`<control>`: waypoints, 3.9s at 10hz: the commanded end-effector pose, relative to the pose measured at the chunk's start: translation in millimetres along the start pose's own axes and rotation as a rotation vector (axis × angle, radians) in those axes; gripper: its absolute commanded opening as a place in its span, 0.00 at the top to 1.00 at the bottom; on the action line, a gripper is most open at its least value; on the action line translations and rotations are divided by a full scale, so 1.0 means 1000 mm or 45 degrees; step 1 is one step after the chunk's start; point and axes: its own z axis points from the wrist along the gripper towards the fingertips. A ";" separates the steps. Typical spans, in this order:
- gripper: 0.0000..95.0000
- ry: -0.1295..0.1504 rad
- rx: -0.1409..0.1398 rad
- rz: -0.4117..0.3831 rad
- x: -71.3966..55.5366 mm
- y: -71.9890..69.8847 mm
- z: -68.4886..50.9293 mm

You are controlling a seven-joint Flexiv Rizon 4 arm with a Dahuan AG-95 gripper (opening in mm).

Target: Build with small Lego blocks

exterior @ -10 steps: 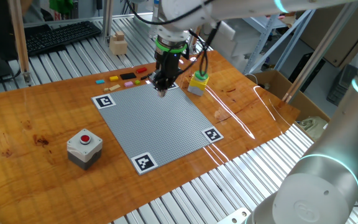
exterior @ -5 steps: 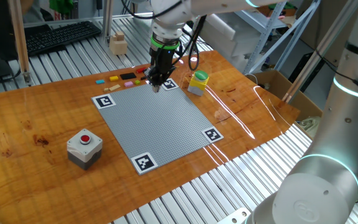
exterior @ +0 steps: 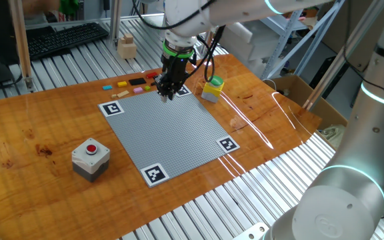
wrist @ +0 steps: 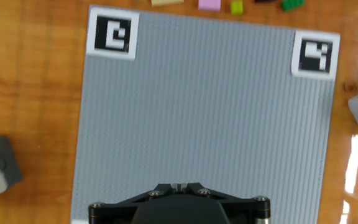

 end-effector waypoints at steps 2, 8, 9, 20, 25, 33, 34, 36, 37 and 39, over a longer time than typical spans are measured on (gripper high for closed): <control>0.80 -0.004 0.007 -0.010 -0.002 0.000 0.004; 0.80 -0.006 -0.023 -0.024 -0.002 0.000 0.004; 0.80 -0.007 -0.016 -0.022 -0.002 0.000 0.004; 0.80 -0.001 -0.003 -0.017 -0.002 0.000 0.004; 0.80 -0.021 0.001 -0.029 -0.002 0.000 0.004; 0.80 -0.029 -0.021 -0.057 -0.059 -0.016 0.022; 0.80 -0.035 -0.022 -0.066 -0.070 -0.021 0.027; 0.80 -0.045 -0.035 -0.084 -0.093 -0.032 0.036; 0.80 -0.045 -0.039 -0.076 -0.102 -0.035 0.039; 0.80 -0.052 -0.037 -0.077 -0.116 -0.040 0.045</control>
